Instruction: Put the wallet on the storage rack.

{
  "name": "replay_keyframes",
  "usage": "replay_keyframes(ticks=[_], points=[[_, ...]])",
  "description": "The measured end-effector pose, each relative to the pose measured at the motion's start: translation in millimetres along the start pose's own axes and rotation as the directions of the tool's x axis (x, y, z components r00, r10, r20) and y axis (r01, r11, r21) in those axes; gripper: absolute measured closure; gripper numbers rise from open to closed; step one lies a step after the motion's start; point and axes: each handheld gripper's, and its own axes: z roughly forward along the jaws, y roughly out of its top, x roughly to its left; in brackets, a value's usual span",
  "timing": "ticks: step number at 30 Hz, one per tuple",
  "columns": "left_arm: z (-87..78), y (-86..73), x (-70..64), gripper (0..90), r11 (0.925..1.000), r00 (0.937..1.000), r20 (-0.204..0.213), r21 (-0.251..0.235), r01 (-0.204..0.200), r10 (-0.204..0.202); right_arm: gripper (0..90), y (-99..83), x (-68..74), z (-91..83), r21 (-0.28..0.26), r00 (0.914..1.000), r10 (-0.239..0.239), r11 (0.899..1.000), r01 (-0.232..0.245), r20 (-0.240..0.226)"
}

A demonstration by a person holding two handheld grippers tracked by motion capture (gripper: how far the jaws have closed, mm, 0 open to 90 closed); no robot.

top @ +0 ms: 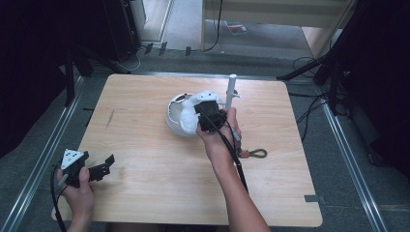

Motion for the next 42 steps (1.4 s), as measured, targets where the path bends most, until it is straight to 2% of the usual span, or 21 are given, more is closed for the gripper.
replay_keyframes(ticks=[6,17,32,42], points=[[0.0,0.1,0.1,0.5,1.0,1.0,0.0,0.001,0.002,-0.002,77.6,6.7,3.7,7.8,0.03,0.9994,-0.017,0.999,0.016,0.029],[0.2,0.1,0.0,0.6,1.0,1.0,0.0,0.002,0.005,-0.005,76.5,16.3,8.8,20.4,0.041,0.9983,-0.021,0.999,0.019,0.054],[0.1,0.2,-0.2,0.5,1.0,1.0,0.001,0.004,0.0,0.0,72.2,20.6,13.0,29.1,-0.02,0.9993,0.032,0.999,-0.032,-0.018],[0.1,0.2,-0.1,0.6,1.0,1.0,0.002,0.004,-0.001,0.001,70.9,17.4,20.8,39.7,-0.021,0.9995,-0.004,1.0,0.003,-0.031]])
